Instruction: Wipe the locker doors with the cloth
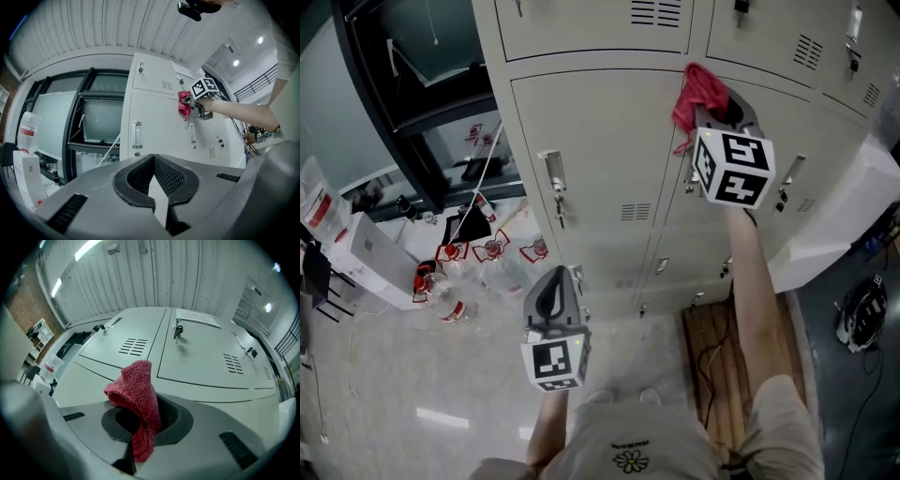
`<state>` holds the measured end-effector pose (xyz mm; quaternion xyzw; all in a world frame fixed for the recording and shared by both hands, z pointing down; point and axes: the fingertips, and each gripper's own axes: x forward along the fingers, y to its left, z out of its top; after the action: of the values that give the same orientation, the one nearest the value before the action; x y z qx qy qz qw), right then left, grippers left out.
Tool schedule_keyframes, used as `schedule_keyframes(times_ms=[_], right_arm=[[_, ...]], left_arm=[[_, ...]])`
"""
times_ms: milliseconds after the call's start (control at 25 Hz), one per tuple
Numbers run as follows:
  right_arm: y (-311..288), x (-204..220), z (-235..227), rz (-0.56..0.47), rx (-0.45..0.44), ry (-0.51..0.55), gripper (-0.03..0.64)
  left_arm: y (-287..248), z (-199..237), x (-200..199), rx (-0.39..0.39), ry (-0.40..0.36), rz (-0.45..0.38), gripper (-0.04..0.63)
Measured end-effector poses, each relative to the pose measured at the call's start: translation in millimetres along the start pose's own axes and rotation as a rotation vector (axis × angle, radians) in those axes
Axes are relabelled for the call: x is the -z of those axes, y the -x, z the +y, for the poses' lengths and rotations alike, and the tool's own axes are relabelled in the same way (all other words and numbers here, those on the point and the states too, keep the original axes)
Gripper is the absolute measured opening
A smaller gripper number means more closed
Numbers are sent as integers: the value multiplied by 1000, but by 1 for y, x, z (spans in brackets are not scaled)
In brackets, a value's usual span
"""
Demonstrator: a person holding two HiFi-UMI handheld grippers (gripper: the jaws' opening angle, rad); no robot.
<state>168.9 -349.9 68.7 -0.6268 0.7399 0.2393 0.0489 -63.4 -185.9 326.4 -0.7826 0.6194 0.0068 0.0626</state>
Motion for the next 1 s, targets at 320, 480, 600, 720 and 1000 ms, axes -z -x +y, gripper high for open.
schedule_keyframes(times_ms=[320, 480, 600, 720, 1000], right_arm=[[19, -37, 79, -106, -190, -141, 31], [19, -54, 150, -153, -321, -154, 31], [11, -56, 199, -157, -386, -137, 31], [-1, -52, 235, -142, -421, -99, 31], [-23, -28, 274, -84, -428, 4, 31]], left_arm=[[16, 24, 7, -56, 3, 19, 17], [23, 36, 11, -81, 11, 28, 17], [29, 45, 15, -101, 22, 38, 17], [37, 54, 21, -126, 34, 50, 17], [54, 80, 27, -193, 50, 62, 15]])
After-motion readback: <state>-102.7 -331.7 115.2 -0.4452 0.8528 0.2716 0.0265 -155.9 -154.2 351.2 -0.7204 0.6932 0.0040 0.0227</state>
